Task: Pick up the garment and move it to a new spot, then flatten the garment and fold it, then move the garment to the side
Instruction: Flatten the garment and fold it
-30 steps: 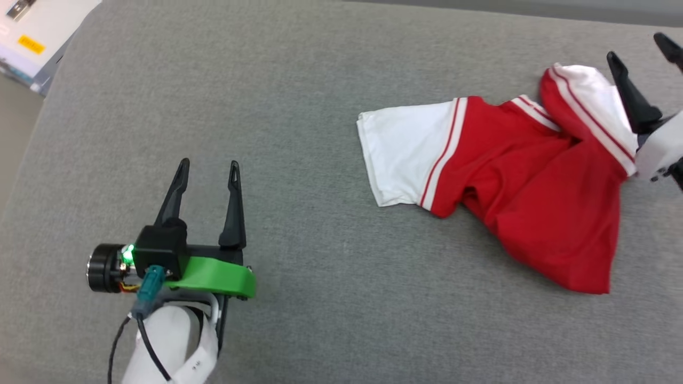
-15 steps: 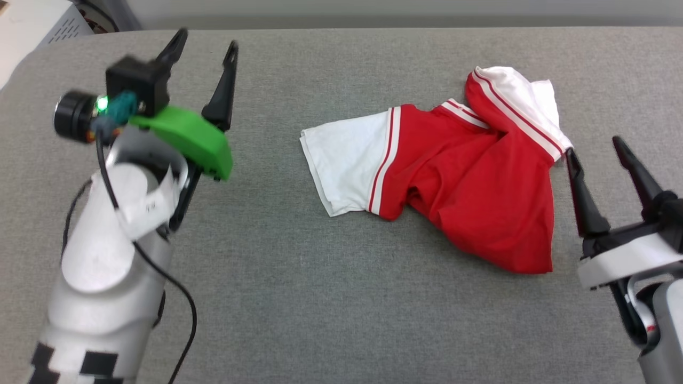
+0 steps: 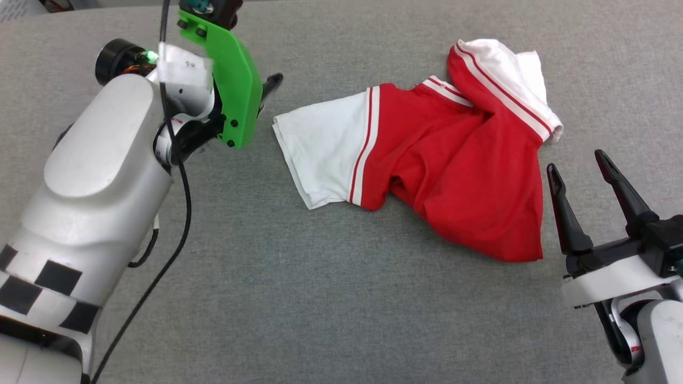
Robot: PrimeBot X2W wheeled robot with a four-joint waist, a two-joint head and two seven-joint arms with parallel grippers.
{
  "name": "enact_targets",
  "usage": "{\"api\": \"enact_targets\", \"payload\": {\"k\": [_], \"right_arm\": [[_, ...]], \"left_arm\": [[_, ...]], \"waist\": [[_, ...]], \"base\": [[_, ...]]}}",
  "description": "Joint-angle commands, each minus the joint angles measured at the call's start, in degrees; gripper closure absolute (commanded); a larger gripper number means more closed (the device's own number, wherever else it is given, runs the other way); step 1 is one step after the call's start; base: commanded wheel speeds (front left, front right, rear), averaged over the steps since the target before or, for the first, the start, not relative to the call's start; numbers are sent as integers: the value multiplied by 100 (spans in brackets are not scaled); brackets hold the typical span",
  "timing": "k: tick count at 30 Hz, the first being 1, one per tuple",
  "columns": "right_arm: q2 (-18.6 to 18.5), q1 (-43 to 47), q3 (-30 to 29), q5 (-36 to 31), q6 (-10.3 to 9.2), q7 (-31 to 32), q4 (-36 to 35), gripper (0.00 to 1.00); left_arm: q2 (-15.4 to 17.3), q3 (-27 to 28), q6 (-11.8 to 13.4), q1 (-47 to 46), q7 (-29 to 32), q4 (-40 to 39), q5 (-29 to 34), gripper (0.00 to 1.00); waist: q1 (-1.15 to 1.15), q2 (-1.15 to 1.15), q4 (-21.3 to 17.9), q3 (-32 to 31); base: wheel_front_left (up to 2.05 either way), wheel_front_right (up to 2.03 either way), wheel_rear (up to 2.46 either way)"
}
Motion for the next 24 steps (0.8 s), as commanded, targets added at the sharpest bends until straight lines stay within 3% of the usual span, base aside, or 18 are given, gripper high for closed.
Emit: {"api": "enact_targets", "payload": {"k": [1,6,17,18,19,20,24], "right_arm": [[44,-7,20,-48,-3,10,-57,0],[118,-118,111,-84,-3,-12,-109,0],[219,-320,216,-91,-3,-107,79,0],[224,-323,208,-90,-3,-116,99,0],[224,-324,196,-86,-3,-122,116,0],[222,-319,171,-84,-3,-130,138,0],[222,-272,91,-90,-3,-148,179,0]], "left_arm": [[84,-158,-15,-188,188,114,-150,0],[150,-743,-15,-463,672,509,-496,0],[166,-2051,-15,-525,994,1266,-783,0],[184,-2166,-15,-496,1028,1273,-877,8],[208,-2247,-15,-494,1014,1267,-933,75],[231,-2341,-15,-497,972,1260,-998,100],[322,-2506,-15,-614,617,1251,-1210,100]], "waist": [[0,27,-156,170],[0,27,-339,413],[0,27,-558,697],[0,27,-557,690],[0,27,-551,683],[0,27,-527,661],[0,27,-396,541]], "base": [[0,0,0],[0,0,0],[0,0,0],[0,0,0],[0,0,0],[0,0,0],[0,0,0]]}}
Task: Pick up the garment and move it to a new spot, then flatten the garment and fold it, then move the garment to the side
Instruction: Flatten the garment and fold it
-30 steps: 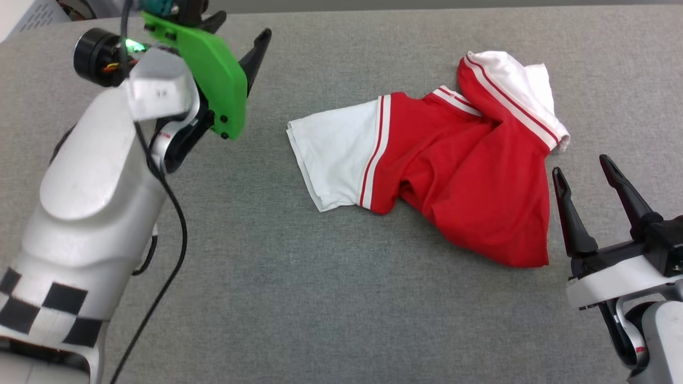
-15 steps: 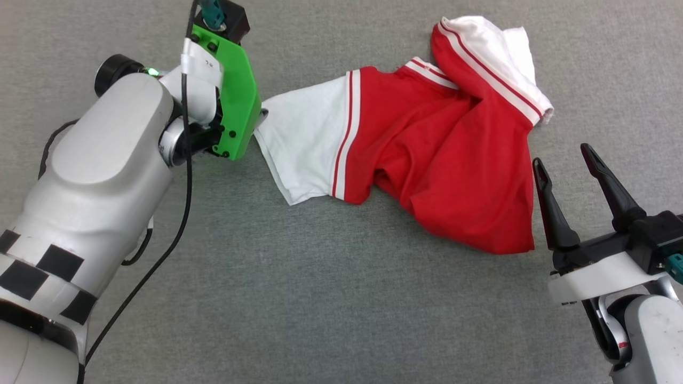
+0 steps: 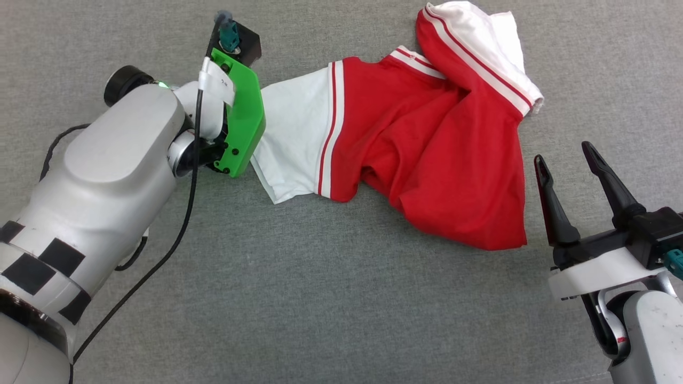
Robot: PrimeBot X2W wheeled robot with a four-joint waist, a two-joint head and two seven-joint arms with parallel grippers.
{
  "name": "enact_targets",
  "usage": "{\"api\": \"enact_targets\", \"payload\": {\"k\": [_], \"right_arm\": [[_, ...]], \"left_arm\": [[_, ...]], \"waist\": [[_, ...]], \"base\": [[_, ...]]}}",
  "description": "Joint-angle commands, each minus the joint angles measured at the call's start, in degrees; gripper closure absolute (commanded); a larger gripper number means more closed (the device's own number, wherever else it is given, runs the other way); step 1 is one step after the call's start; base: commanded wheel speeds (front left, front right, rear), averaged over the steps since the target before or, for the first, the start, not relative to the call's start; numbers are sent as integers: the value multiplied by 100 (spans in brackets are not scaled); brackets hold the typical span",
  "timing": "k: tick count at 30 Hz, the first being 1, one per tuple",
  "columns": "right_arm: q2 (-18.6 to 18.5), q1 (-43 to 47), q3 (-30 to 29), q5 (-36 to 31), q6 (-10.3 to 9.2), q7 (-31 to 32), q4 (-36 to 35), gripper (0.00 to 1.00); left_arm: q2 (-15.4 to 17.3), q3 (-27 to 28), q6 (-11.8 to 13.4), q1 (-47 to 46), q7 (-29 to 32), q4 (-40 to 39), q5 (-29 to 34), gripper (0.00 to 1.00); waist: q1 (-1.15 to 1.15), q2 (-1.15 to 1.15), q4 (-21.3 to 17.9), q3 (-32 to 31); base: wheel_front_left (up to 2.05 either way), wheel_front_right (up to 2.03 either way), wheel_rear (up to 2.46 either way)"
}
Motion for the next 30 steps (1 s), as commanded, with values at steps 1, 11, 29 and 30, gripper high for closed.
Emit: {"api": "enact_targets", "payload": {"k": [1,11,29,30], "right_arm": [[20,-35,-26,-30,-3,-46,10,0],[47,211,-204,-51,-3,0,31,0],[-130,338,-752,86,-3,184,-49,0],[-167,319,-808,94,-3,205,-80,0]], "left_arm": [[87,-148,-7,157,-64,115,-84,100],[853,-221,-7,15,-594,364,-480,100],[883,-57,474,665,-4031,926,30,0],[866,-24,533,714,-4260,884,54,0]], "waist": [[0,27,130,-121],[0,27,378,-421],[0,27,615,-906],[0,27,647,-938]], "base": [[0,0,0],[0,0,0],[0,0,0],[0,0,0]]}}
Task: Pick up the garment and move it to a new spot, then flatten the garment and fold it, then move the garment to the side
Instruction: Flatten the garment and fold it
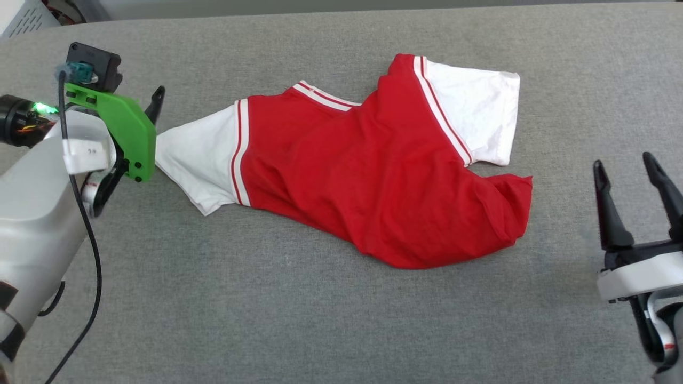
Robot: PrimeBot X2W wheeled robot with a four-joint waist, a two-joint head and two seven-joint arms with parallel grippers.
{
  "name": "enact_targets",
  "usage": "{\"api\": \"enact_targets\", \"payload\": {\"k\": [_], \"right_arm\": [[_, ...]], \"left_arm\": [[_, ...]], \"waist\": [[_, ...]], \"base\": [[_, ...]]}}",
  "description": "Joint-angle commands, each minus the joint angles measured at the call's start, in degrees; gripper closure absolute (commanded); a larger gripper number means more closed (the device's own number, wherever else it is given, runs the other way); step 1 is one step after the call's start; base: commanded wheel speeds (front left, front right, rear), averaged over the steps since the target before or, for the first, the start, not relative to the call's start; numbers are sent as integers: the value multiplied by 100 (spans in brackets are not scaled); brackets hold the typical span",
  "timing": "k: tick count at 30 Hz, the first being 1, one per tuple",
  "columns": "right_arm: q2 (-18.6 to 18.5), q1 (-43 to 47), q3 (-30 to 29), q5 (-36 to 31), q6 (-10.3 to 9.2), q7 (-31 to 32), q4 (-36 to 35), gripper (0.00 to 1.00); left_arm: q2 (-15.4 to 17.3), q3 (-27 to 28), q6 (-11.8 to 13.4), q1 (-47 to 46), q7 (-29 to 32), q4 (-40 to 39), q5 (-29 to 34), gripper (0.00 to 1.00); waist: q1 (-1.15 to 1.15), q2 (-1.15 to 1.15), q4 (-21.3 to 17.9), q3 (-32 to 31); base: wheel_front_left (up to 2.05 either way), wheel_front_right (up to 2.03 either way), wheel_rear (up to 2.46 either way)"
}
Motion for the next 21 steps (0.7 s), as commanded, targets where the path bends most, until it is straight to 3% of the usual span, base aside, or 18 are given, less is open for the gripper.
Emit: {"api": "enact_targets", "payload": {"k": [1,5,9,10,13,16,21], "right_arm": [[-83,-15,-111,33,-3,35,-79,0],[-229,-258,-334,89,-3,257,-322,0],[-521,-753,-436,356,-3,634,-390,0],[-894,-1217,-378,603,-3,1017,-277,0],[-1410,-1764,-111,853,-3,1521,-49,0],[-1869,-2310,281,1151,-3,2095,238,0],[-2560,-3218,1152,1912,-3,3741,884,0]], "left_arm": [[-59,59,137,191,-336,-78,75,0],[-100,240,525,452,-1121,-420,139,0],[-94,544,1019,741,-1368,-1030,270,0],[-83,868,1437,997,-1390,-1701,530,0],[-60,1268,1823,1386,-1392,-2463,905,0],[-65,1572,2069,1742,-1393,-3031,1234,0],[-150,2037,2279,2224,-1394,-3682,1661,0]], "waist": [[0,27,158,-144],[0,27,308,-245],[0,27,472,-253],[0,27,599,-199],[0,27,739,-85],[0,27,858,58],[0,27,1075,375]], "base": [[0,0,0],[0,0,0],[0,0,0],[0,0,0],[0,0,0],[0,0,0],[0,0,0]]}}
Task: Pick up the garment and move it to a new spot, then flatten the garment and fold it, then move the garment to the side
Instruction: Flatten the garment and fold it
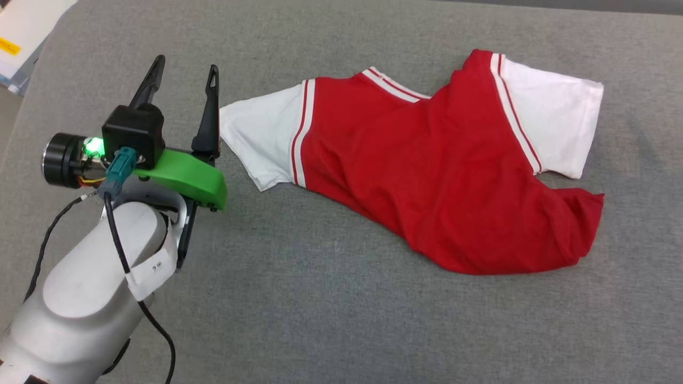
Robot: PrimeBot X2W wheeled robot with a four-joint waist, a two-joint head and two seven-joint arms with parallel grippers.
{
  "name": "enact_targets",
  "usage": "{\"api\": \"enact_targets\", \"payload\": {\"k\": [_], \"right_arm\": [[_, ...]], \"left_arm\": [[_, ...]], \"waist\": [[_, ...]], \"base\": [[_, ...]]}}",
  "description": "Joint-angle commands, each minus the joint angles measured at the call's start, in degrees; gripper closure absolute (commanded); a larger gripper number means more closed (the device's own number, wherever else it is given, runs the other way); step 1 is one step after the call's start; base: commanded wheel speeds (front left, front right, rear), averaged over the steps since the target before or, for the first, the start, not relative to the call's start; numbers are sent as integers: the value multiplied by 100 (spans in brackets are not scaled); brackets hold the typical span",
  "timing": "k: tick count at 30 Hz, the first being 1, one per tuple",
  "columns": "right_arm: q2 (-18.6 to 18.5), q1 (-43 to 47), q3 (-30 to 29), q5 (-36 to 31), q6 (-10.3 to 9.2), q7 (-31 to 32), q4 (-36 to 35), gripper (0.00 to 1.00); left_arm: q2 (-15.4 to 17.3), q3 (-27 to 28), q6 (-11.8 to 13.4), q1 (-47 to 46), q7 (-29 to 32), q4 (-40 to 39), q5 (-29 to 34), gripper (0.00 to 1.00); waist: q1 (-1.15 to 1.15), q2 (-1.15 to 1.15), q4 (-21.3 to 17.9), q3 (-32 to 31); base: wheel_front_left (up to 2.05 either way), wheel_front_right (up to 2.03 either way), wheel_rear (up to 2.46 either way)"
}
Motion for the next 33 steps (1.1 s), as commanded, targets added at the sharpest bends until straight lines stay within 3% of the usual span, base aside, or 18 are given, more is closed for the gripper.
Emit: {"api": "enact_targets", "payload": {"k": [1,7,11,19,30,31,32,33], "right_arm": [[-120,-226,199,202,-3,385,126,0],[-633,-1045,1040,1221,-3,2506,515,0],[-700,-1501,1198,1458,-3,3263,744,0],[-444,-1896,1311,1336,-3,3510,1298,0],[-330,-1204,1924,1565,-3,3344,1756,0],[-344,-1218,1949,1598,-3,3284,1758,70],[-360,-1243,1959,1622,-3,3223,1754,100],[-381,-1285,1967,1641,-3,3130,1752,100]], "left_arm": [[-63,97,31,140,-32,-91,112,0],[-314,501,-62,370,-32,-388,508,0],[-517,705,-161,379,-32,-466,736,0],[-871,1057,-407,338,-32,-482,1113,0],[-1176,1456,-703,429,-32,-255,1465,0],[-1190,1491,-729,446,-32,-221,1495,0],[-1199,1516,-753,457,-32,-195,1516,0],[-1209,1551,-780,472,-32,-159,1539,0]], "waist": [[0,28,232,287],[0,28,498,737],[0,28,664,1017],[0,28,857,1410],[0,28,825,1477],[0,28,800,1442],[0,28,781,1413],[0,28,750,1364]], "base": [[0,0,0],[0,0,0],[0,0,0],[0,0,0],[0,0,0],[0,0,0],[0,0,0],[0,0,0]]}}
